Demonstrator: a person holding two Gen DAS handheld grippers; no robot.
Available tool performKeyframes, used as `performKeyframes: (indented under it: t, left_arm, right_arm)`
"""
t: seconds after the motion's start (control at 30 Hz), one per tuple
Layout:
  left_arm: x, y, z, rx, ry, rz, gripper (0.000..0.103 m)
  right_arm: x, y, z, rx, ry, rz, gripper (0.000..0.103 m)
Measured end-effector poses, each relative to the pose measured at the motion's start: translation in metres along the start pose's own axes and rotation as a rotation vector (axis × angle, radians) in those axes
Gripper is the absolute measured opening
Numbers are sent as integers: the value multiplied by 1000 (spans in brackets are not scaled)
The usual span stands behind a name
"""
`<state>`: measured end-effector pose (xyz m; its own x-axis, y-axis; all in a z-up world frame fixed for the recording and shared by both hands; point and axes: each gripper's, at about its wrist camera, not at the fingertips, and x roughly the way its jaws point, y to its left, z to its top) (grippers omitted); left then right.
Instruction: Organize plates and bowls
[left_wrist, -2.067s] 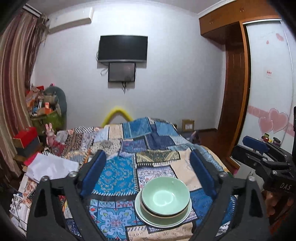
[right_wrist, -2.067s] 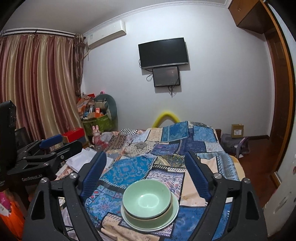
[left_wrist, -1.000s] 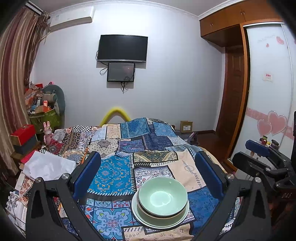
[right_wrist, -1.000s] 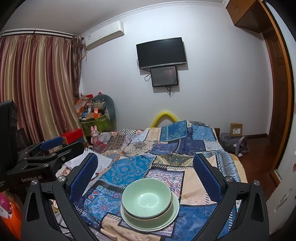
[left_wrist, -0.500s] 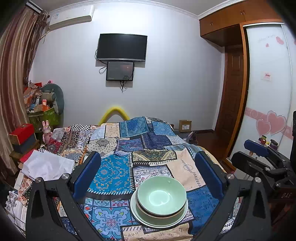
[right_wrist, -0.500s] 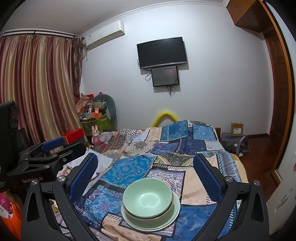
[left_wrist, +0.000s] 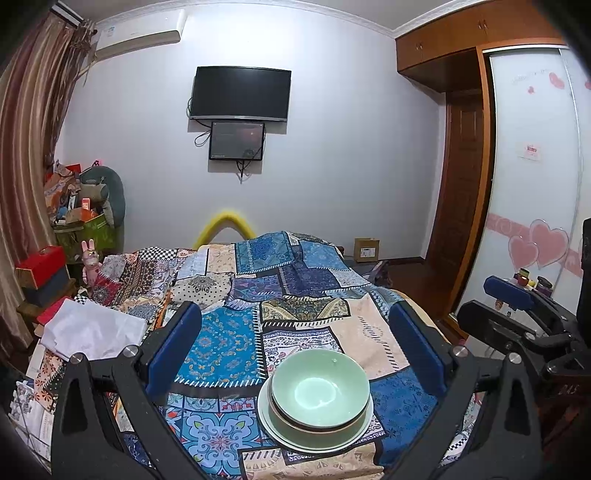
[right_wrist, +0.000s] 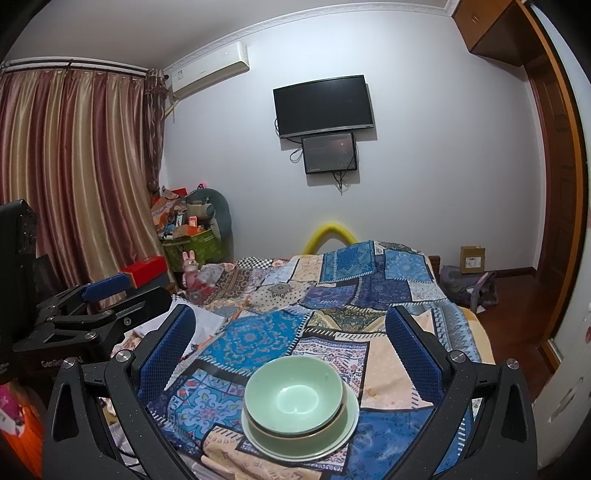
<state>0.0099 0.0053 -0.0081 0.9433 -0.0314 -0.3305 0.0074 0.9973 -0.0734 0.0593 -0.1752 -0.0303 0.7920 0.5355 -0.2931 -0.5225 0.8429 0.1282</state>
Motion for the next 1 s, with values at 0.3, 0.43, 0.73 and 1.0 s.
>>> performKeyframes:
  t: [0.3, 0.43, 0.73, 1.0]
  left_arm:
    - [0, -1, 0, -3, -8, -3, 103]
    - [1, 0, 1, -12, 2, -5, 103]
    - [2, 1, 0, -16, 10, -3, 103]
    - [3, 2, -1, -12, 8, 0, 103]
  right_arm:
    - [2, -2, 0, 10, 3, 0, 103]
    - [2, -3, 0, 12, 2, 0, 103]
    - [2, -4, -2, 20, 4, 0, 103]
    - [3, -4, -2, 20, 7, -1, 103]
